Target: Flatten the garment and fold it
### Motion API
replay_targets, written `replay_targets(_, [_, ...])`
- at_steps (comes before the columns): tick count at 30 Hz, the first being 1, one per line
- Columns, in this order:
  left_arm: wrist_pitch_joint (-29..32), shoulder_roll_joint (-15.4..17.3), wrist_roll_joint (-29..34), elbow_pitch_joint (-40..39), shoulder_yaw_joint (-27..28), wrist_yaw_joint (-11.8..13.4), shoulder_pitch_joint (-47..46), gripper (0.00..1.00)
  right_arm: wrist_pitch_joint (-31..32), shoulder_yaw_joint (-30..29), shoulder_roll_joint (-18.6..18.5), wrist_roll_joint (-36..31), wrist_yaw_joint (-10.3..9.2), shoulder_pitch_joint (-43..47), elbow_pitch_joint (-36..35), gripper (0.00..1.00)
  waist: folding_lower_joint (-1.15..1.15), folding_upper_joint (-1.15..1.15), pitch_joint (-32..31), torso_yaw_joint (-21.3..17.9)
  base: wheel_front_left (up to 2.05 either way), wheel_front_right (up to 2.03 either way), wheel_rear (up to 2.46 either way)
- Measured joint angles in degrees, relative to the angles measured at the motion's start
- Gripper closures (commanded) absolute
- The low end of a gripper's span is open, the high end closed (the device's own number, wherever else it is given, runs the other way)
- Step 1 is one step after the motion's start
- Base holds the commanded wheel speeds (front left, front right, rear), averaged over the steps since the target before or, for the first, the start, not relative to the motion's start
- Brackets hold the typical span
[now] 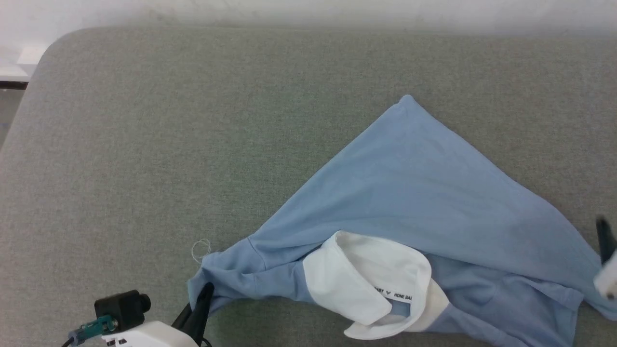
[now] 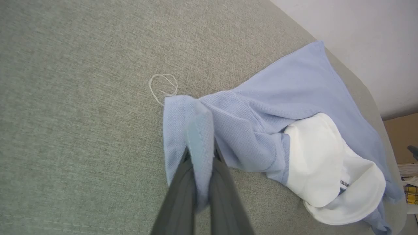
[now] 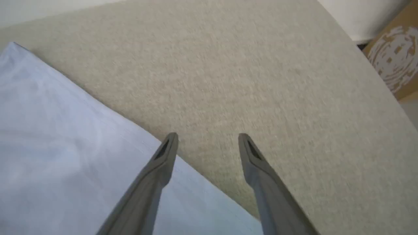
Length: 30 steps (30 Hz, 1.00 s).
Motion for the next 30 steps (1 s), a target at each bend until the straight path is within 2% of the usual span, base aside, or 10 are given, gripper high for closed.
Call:
replay_targets(7, [-0.2, -0.1, -0.1, 0.4, -0.5, -0.4, -1.2, 1.00, -15.0, 16.8, -6.8, 3.7, 0.00, -10.3, -0.3, 0.00, 0.00, 0.00, 1.6, 0.8, 0.00, 0.00, 0.00])
replay_targets(10, [-0.4, -0.2, -0.5, 0.7, -0.7, -0.5, -2.1, 1.00, -18.3, 24.6, -8.8, 4.9, -0.01, -16.6, 2.7, 0.00, 0.00, 0.00, 2.7, 1.4, 0.00, 0.00, 0.00])
replay_targets(13, [-0.8, -0.4, -0.6, 1.3, -1.2, -1.0, -3.0, 1.00, -18.8, 32.6, -10.6, 5.8, 0.01, -23.5, 7.8, 0.00, 0.01, 0.00, 4.0, 2.0, 0.00, 0.00, 0.00])
replay_targets(18, [-1.4, -1.2, -0.9, 2.3, -2.1, -1.6, -5.2, 1.00, -15.9, 41.2, -12.3, 7.8, 0.00, -34.6, 18.5, 0.00, 0.01, 0.00, 5.8, 4.0, 0.00, 0.00, 0.00])
replay_targets(22, [-2.0, -1.6, -1.0, 3.6, -2.7, -2.4, -6.4, 1.00, -10.1, 45.6, -12.2, 10.1, 0.01, -41.0, 25.7, 0.00, 0.01, 0.00, 7.3, 6.0, 0.00, 0.00, 0.00])
replay_targets(27, [-2.7, -2.3, -1.4, 4.9, -3.3, -2.8, -7.2, 1.00, -3.9, 47.5, -12.2, 11.7, 0.01, -45.2, 30.9, 0.00, 0.01, 0.00, 8.9, 7.9, 0.00, 0.00, 0.00])
replay_targets(30, [-3.4, -2.9, -1.4, 6.1, -3.9, -3.5, -8.1, 1.00, 1.9, 48.0, -12.3, 11.9, 0.01, -47.8, 35.1, 0.00, 0.01, 0.00, 10.5, 9.5, 0.00, 0.00, 0.00])
